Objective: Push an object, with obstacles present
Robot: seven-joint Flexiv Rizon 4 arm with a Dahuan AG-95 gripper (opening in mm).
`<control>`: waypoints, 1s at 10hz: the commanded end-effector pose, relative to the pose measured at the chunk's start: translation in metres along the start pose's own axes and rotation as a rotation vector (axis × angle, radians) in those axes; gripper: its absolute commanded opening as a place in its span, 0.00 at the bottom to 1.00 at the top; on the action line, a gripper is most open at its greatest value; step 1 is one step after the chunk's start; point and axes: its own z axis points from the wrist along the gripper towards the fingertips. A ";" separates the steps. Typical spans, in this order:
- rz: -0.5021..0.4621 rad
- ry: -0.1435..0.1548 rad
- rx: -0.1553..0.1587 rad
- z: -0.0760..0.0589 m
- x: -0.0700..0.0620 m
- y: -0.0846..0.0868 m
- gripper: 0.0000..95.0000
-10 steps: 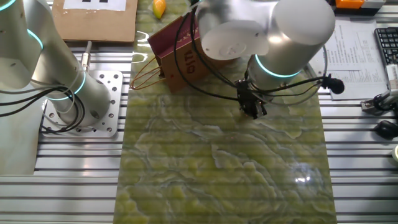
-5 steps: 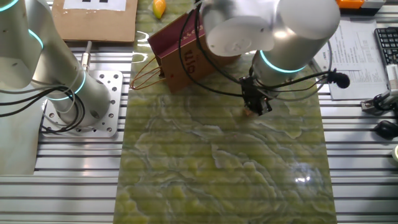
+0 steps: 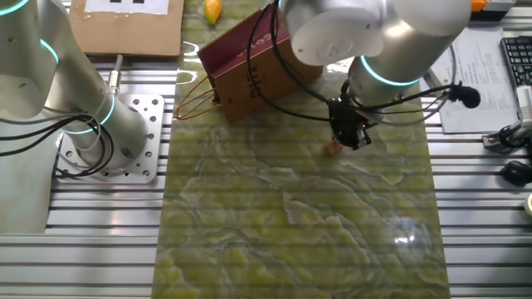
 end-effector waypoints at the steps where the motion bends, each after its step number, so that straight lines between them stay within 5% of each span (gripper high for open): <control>1: -0.005 -0.009 0.013 0.013 0.021 0.001 0.00; 5: -0.008 -0.011 0.026 0.026 0.034 0.003 0.00; 10: -0.021 -0.020 0.031 0.027 0.012 -0.002 0.00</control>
